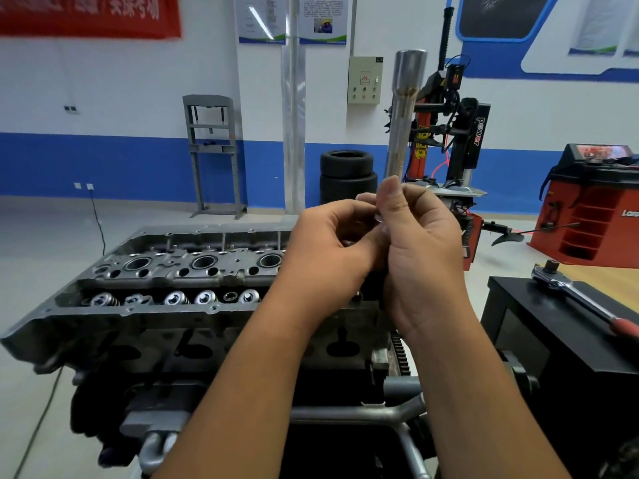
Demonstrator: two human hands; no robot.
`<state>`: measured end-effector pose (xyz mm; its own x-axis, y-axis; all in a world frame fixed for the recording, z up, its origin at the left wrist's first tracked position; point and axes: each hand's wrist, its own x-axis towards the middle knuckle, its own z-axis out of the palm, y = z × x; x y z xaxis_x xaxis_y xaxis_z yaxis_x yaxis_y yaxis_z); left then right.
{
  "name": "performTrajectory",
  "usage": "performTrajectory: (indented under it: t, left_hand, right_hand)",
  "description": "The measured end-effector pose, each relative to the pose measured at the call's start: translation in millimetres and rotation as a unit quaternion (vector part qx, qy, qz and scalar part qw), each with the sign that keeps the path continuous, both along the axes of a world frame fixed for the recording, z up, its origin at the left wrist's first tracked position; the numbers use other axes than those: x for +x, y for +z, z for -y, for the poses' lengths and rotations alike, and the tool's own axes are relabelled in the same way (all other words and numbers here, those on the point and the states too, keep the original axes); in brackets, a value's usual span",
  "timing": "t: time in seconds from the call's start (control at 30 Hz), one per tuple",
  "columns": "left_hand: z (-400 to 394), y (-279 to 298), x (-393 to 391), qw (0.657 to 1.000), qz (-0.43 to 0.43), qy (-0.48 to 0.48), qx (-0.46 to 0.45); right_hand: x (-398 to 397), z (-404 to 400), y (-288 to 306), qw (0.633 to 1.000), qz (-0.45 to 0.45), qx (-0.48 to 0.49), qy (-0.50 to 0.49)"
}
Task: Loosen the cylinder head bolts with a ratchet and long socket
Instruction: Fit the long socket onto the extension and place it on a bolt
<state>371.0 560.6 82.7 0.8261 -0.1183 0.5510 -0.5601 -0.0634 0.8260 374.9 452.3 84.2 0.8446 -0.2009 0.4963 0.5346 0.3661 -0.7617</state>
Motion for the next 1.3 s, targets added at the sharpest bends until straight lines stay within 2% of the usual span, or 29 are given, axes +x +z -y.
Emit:
performTrajectory:
  t: [0.07,0.13,0.3,0.43,0.5,0.7,0.83,0.97,1.07,1.2,1.3]
  left_hand:
    - [-0.6,0.7,-0.9,0.999,-0.014,-0.038,0.004]
    - [0.6,1.5,-1.3,0.999,-0.02,-0.038,0.0]
    - [3.8,-0.2,-0.1,0.999,-0.003,0.044,-0.007]
    - [-0.8,1.4,-1.9,0.999,-0.017,-0.038,-0.01]
    - [-0.8,2.4,-2.4,0.999,-0.025,-0.045,-0.002]
    - [1.0,-1.5,2.6,0.998,0.01,0.052,0.018]
    - [1.2,0.1,1.0,0.999,-0.007,-0.04,-0.006]
    - [2.6,-1.9,2.6,1.0,0.005,0.017,-0.003]
    - [1.1,-3.5,4.3,0.999,0.017,0.05,0.002]
    - [-0.2,-1.9,3.7,0.999,0.002,-0.039,-0.014]
    - [1.8,-2.6,4.4,1.0,0.007,-0.028,-0.007]
  right_hand:
    - [0.0,-1.0,1.1,1.0,-0.013,0.002,0.008]
    - [0.4,-1.1,2.0,0.999,-0.017,0.022,0.024]
    - [1.4,-0.2,0.2,1.0,0.001,0.023,0.014]
    - [0.4,-1.1,1.5,1.0,0.004,-0.003,0.011]
    - [0.3,-2.0,2.5,1.0,-0.004,0.006,0.024]
    - [1.5,-1.4,0.6,1.0,0.003,0.008,0.001]
    - [1.1,-3.6,1.5,1.0,-0.002,-0.003,-0.01]
    - [1.8,-2.2,1.6,0.999,-0.005,0.021,0.025]
    - [1.6,-1.5,0.6,1.0,0.003,0.018,-0.002]
    - [1.0,-4.3,-0.3,0.999,0.005,-0.018,-0.03]
    - [1.8,-4.9,1.0,1.0,0.005,-0.007,-0.03]
